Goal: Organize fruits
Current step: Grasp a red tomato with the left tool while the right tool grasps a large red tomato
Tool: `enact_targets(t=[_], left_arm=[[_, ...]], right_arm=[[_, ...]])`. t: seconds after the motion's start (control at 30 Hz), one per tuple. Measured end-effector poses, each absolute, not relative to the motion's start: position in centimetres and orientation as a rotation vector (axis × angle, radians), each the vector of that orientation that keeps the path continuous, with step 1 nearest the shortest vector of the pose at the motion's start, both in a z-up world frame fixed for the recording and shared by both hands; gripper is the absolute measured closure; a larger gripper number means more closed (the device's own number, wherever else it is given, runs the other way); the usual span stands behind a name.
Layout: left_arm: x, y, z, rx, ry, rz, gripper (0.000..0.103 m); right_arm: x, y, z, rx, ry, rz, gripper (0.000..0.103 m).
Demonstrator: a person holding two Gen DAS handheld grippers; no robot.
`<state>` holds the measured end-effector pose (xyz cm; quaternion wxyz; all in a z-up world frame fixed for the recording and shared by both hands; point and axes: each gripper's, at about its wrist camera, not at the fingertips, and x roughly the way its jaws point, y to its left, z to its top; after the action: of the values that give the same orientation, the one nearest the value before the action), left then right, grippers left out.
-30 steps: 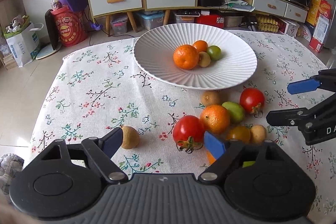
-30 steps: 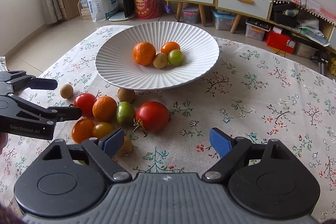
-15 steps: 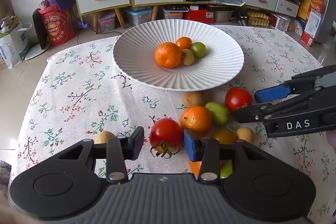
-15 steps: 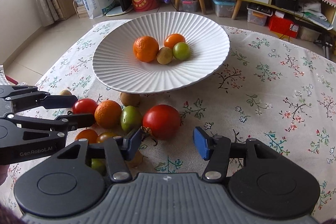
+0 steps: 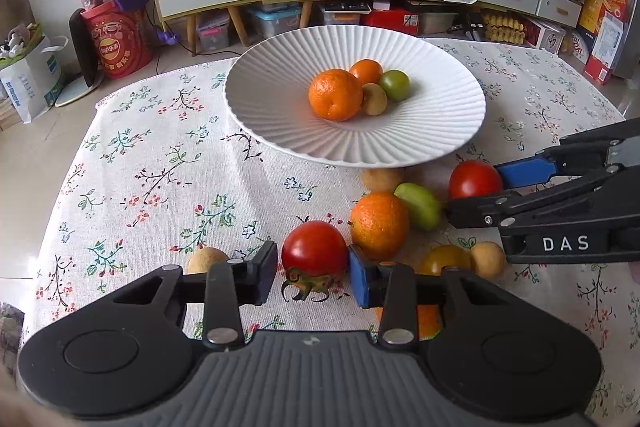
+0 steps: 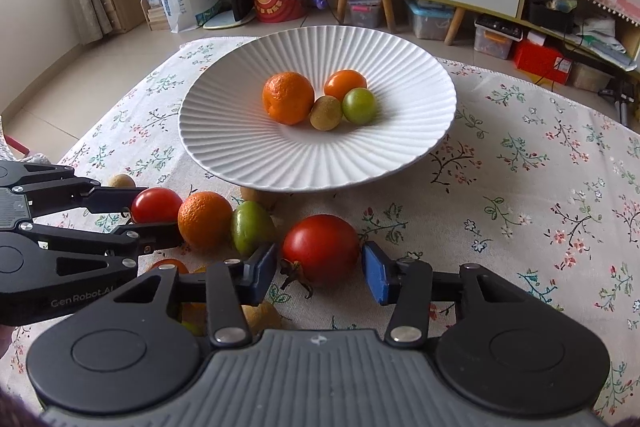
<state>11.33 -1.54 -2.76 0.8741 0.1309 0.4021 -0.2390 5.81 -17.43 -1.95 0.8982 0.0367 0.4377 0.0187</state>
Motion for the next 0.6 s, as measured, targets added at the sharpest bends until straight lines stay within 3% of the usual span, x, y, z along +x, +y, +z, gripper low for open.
enact_targets(t=[0.27,0.6], left_arm=[[11.75,-1.63,-3.08,0.246,0.841,-0.491,0.07],[11.22,-1.91,-2.77,0.265,0.81,-0.495,0.074]], right_arm=[[5.82,-17.08,-1.97,0.052,0.898,0.034,0.065],[5.31,-17.17,-1.69,0.06,0.894,0.044,0.066]])
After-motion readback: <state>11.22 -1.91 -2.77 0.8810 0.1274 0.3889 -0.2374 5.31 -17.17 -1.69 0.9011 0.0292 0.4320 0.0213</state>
